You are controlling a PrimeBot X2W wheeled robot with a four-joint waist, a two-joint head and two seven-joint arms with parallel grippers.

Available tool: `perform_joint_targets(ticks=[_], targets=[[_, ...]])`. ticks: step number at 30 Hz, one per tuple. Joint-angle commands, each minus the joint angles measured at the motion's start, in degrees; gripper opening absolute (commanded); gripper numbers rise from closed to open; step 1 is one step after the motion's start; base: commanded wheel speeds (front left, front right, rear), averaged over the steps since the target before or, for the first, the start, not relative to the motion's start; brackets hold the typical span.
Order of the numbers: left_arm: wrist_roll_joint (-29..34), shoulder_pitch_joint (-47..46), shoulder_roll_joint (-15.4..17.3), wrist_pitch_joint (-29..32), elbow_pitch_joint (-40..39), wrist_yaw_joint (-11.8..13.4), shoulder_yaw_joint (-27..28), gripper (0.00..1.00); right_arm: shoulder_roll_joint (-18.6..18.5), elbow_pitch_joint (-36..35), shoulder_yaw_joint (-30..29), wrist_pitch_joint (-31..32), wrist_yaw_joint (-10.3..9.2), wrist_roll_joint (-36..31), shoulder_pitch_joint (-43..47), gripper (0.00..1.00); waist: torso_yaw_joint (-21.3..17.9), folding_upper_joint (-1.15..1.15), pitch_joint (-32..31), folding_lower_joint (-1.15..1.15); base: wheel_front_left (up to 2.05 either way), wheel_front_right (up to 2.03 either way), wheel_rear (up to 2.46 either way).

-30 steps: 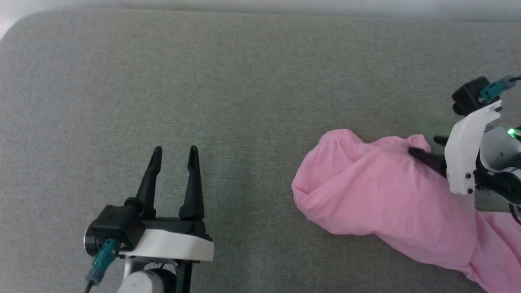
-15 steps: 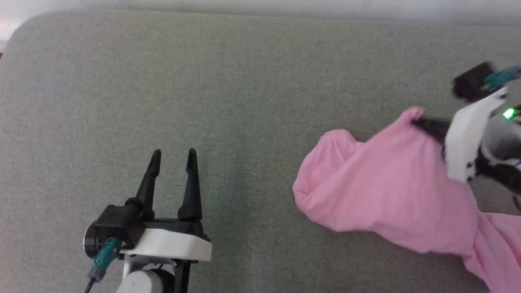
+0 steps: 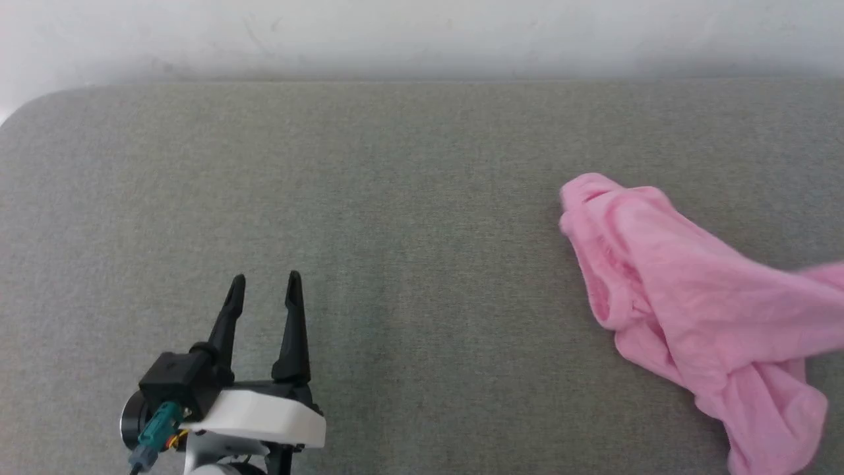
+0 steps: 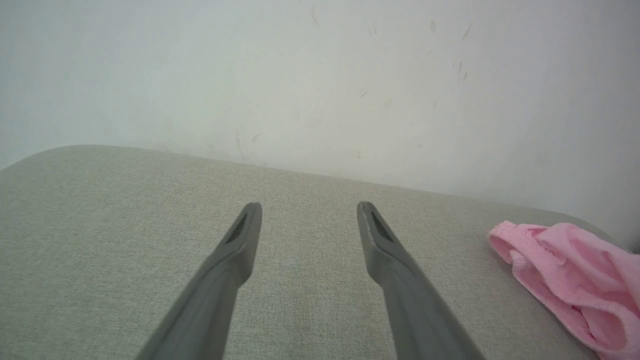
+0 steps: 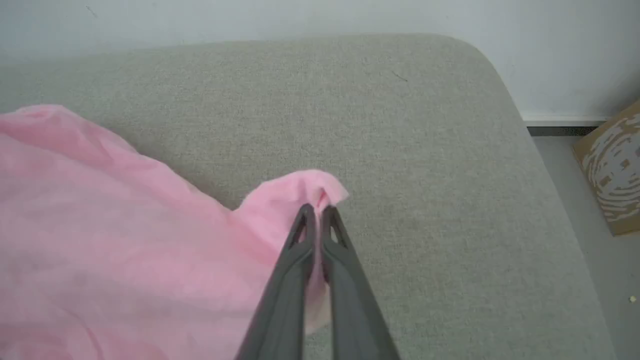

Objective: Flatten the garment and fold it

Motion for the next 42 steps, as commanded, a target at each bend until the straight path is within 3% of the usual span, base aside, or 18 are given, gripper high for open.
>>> perform_joint_targets(ticks=[1,2,4,10,14,17,18,22,27,36,37,38,40,42], targets=[[-0.37,1.09,0.46,0.41,-0.38,0.59,0.30,1.00,2.78,-0.04,-3.23,-0.55,-0.05,-2.19,4.43,0.13,-1.67,-0.01,-1.29,0.01,0.00,0.00,0.00],[-0.43,1.33,0.58,0.59,-0.44,0.69,0.37,1.00,3.98,-0.29,-4.91,-0.90,-0.05,-3.25,6.04,0.36,-1.90,-0.01,-1.33,0.01,0.00,0.00,0.00],[-0.51,1.61,0.83,0.89,-0.53,0.81,0.48,1.00,6.64,-1.55,-7.77,-1.79,-0.05,-5.28,8.32,1.00,-2.29,-0.01,-1.41,0.01,0.00,0.00,0.00],[-0.45,1.74,1.57,1.80,-0.89,1.14,0.64,1.00,14.73,-11.12,-14.32,-9.26,-0.05,-12.21,11.07,1.00,-2.63,-0.01,-1.48,0.01,0.00,0.00,0.00],[-0.52,1.98,2.07,2.28,-1.25,1.50,1.03,1.00,18.70,-18.61,-14.38,-7.21,-0.05,-14.63,13.01,1.00,-2.77,-0.01,-1.88,0.01,0.00,0.00,0.00],[-0.59,2.07,2.23,2.49,-1.45,1.68,1.18,1.00,18.83,-21.79,-12.35,-3.71,-0.05,-14.72,13.30,1.00,-2.78,-0.01,-2.01,0.01,0.00,0.00,0.00],[-0.60,2.07,2.33,2.69,-1.74,1.88,1.27,1.00,17.68,-24.31,-8.25,1.24,-0.05,-13.87,12.66,1.00,-2.84,-0.01,-1.97,0.01,0.00,0.00,0.00],[-0.48,1.69,2.37,2.94,-2.09,1.96,1.02,1.00,15.38,-26.15,-1.80,8.16,-0.05,-11.92,9.38,1.00,-2.57,-0.01,-1.43,0.01,0.00,0.00,0.00],[-0.16,0.62,1.99,2.76,-2.40,1.85,0.12,1.00,12.78,-22.42,7.01,14.44,-0.05,-10.06,-0.08,1.00,-1.70,-0.01,0.55,0.01,0.00,0.00,0.00],[-0.01,-1.57,0.67,1.75,-0.87,1.34,-1.69,1.00,12.40,-4.30,20.08,17.08,-0.05,-7.49,-11.06,1.00,0.17,-0.01,3.55,0.01,0.00,0.00,0.00],[-0.05,-1.69,0.61,1.62,-0.58,1.27,-1.78,1.00,12.47,-2.72,21.38,17.73,-0.05,-6.79,-11.28,0.83,0.30,-0.01,3.59,0.01,0.00,0.00,0.00],[-0.10,-1.78,0.57,1.52,-0.30,1.22,-1.85,1.00,12.62,-1.49,22.56,18.31,-0.05,-5.87,-11.37,0.44,0.42,-0.01,3.57,0.01,0.00,0.00,0.00],[-0.21,-1.85,0.55,1.35,0.17,1.15,-1.92,1.00,12.77,-0.04,24.98,19.47,-0.05,-4.00,-11.33,0.00,0.53,-0.01,3.35,0.01,0.00,0.00,0.00],[-0.35,-1.72,0.61,1.29,0.55,1.15,-1.89,1.00,13.00,-0.18,26.85,19.14,-0.05,-2.22,-11.47,0.00,0.53,-0.01,2.84,0.01,0.00,0.00,0.00]])
